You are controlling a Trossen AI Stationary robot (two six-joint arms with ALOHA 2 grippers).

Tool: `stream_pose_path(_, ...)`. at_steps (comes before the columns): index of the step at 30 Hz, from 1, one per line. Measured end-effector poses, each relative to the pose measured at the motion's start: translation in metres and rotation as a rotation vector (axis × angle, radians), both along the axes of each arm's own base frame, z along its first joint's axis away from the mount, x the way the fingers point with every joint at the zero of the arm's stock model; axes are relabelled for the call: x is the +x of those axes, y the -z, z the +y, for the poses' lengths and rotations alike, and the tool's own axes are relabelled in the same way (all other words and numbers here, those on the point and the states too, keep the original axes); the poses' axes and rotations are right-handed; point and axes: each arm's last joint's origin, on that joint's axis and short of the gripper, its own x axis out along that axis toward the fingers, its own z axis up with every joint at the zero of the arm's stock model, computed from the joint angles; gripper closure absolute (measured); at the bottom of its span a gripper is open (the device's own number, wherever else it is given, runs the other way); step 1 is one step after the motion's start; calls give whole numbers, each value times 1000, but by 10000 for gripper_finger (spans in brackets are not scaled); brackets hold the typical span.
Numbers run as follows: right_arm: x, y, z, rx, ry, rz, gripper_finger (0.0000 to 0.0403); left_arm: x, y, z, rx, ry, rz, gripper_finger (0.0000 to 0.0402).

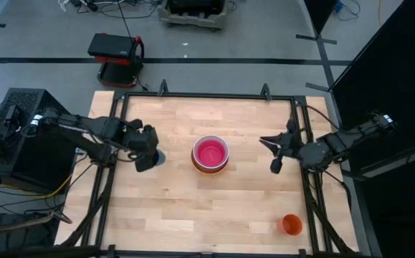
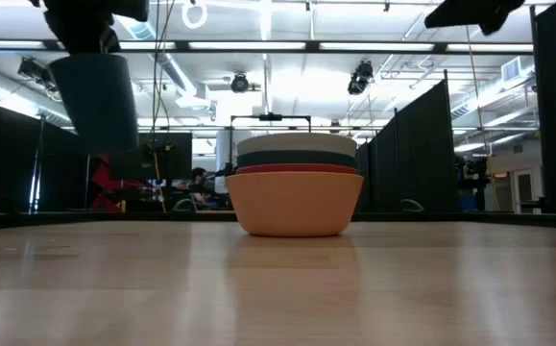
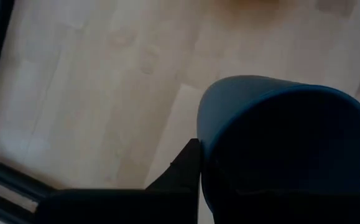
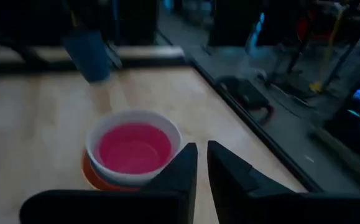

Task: Nest bowls inside each other
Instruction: Move the blue cup to the left of the stacked bowls

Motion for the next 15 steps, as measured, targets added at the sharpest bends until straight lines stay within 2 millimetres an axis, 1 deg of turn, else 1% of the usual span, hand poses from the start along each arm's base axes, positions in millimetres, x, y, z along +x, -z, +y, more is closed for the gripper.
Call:
stream_pose_path(3,-5,2,-1,-6,-55,-104,368,3,0,12,-22,-10,-9,402)
stream_pose_path(9,1,7,1,-48,-66,-96,370,28,15,31,-65,11,42,402)
stream_pose_path(15,6,12,3,-88,-75,-84,372,49,33,56,-116,33,78,402)
